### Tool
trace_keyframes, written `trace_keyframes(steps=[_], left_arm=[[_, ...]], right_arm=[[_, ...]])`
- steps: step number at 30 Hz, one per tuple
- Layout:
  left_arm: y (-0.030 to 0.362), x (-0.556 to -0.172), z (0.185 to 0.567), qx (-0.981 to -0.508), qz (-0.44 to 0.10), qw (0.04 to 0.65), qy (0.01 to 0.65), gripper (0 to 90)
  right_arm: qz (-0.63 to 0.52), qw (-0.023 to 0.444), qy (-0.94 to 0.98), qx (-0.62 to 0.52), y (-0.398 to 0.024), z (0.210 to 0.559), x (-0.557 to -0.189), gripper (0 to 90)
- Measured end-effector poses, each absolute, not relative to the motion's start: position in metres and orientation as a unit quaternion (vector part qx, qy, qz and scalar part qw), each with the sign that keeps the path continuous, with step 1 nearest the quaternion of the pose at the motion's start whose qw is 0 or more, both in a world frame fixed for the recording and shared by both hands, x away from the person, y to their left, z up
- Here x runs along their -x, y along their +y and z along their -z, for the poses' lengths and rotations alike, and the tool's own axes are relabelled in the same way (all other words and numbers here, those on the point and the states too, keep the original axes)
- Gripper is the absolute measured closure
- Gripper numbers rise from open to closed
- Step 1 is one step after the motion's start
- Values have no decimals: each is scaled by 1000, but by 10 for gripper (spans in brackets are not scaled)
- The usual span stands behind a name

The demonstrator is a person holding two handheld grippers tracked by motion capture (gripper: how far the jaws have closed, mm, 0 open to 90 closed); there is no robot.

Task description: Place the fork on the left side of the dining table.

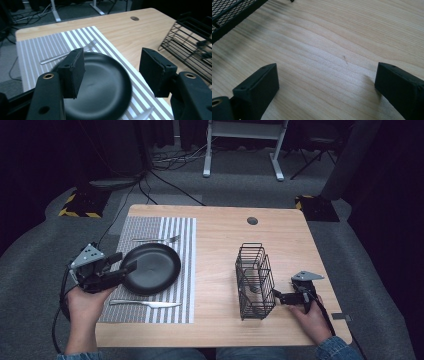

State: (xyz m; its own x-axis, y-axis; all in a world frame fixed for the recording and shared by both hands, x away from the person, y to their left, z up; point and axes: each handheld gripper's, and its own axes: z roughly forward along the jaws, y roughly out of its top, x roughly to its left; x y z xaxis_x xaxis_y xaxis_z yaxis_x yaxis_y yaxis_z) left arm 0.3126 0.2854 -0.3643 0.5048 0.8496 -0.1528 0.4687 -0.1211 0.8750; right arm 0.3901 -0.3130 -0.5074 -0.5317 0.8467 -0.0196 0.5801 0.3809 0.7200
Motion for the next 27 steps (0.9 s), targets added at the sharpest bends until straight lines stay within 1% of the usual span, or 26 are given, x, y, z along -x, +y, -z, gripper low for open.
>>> trace_keyframes(steps=[7,8,9,10,11,12,14,16,18,20,24,27], left_arm=[[283,-293,385,-719,-189,496,448,360],[284,-286,395,-716,-187,499,451,356],[284,-286,395,-716,-187,499,451,355],[286,-281,407,-713,-185,503,452,354],[286,-281,407,-713,-185,503,452,351],[289,-277,420,-711,-184,503,457,351],[291,-277,427,-709,-181,502,461,351],[294,-276,437,-710,-168,492,475,342],[294,-272,449,-714,-164,483,480,334],[294,-271,453,-717,-162,478,481,325],[293,-263,475,-730,-155,451,490,320],[291,-261,482,-732,-151,443,494,316]], right_arm=[[-338,197,807,-442,-313,507,-390,53],[-338,197,807,-442,-313,507,-390,54],[-338,197,807,-442,-313,507,-390,54],[-338,198,807,-442,-313,507,-390,55],[-338,198,807,-442,-313,507,-390,55],[-338,198,807,-443,-313,507,-390,55],[-338,198,807,-442,-313,507,-390,55],[-338,198,807,-442,-313,507,-390,55],[-338,197,807,-443,-313,507,-390,55],[-338,198,807,-442,-313,507,-390,55],[-338,197,807,-442,-313,507,-390,56],[-339,197,807,-441,-313,507,-390,59]])
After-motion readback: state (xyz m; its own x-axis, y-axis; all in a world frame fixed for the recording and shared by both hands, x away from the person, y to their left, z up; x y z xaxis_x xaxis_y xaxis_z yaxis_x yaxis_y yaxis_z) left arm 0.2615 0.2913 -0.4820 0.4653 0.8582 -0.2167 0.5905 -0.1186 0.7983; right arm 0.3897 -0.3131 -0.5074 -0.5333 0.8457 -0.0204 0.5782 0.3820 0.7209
